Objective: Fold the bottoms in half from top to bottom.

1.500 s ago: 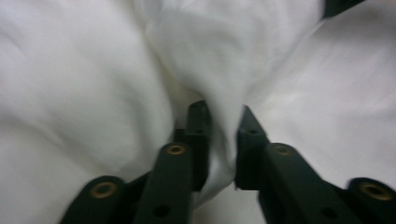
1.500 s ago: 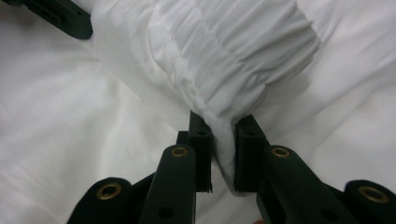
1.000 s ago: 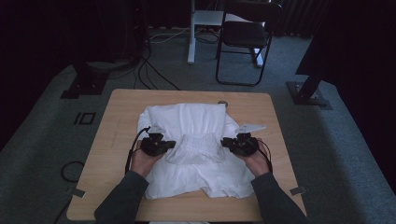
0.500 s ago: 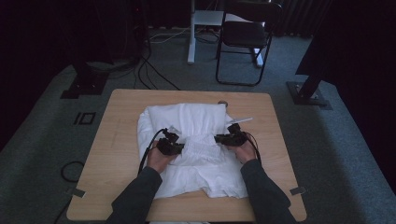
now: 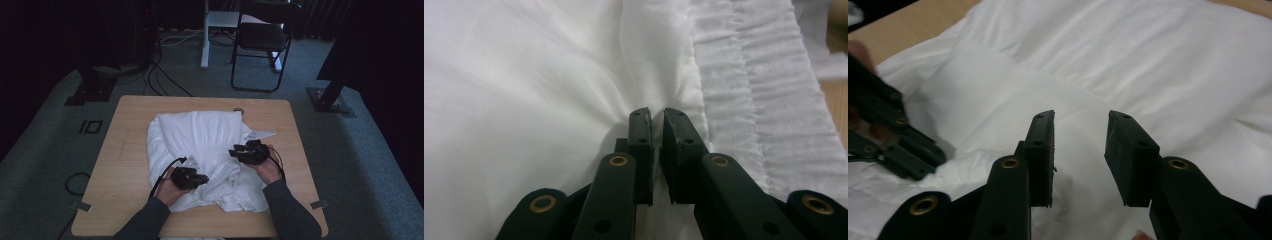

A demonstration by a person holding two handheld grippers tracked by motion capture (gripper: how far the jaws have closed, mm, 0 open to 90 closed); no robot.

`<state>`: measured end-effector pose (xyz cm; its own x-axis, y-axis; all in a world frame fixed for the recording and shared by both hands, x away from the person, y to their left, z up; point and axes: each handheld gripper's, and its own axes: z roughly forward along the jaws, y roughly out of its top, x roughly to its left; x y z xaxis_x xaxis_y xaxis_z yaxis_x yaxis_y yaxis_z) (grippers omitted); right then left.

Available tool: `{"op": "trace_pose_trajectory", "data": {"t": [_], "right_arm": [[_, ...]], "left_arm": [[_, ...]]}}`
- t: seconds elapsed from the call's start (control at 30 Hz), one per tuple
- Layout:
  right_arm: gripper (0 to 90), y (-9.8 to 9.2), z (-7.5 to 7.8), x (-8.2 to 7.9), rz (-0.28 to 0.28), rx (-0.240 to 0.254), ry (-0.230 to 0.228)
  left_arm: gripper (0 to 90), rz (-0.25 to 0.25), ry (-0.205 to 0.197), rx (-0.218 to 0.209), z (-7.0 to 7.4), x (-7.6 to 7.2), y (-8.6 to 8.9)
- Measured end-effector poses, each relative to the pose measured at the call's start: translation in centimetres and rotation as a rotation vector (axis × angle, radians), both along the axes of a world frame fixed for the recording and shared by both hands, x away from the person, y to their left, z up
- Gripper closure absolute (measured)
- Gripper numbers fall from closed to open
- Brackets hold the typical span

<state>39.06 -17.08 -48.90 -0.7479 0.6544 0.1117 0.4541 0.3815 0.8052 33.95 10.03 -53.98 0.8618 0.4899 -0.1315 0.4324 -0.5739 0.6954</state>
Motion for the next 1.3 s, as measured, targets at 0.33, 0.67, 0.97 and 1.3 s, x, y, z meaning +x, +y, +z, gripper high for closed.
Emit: {"op": "trace_pose_trajectory", "data": {"t": [0.33,0.67,0.97,1.3], "right_arm": [[73.2,1.8,-5.8,-5.1,0.013,-0.112,0.13],[62.6,0.7,-4.8,-5.5,0.036,-0.065,0.093],[59.5,0.7,-1.8,3.5,-0.152,-0.097,-0.038],[62.2,0.9,-6.4,6.5,-0.263,-0.143,0.045]], "left_arm": [[78.9,0.019,0.029,0.001,-0.7,-1.2,1.6],[62.0,0.059,-0.004,-0.053,1.5,-1.3,3.2],[61.1,0.38,-0.131,0.04,3.7,8.4,5.5],[65.8,0.449,-0.062,0.048,-0.4,10.2,7.3]]}}
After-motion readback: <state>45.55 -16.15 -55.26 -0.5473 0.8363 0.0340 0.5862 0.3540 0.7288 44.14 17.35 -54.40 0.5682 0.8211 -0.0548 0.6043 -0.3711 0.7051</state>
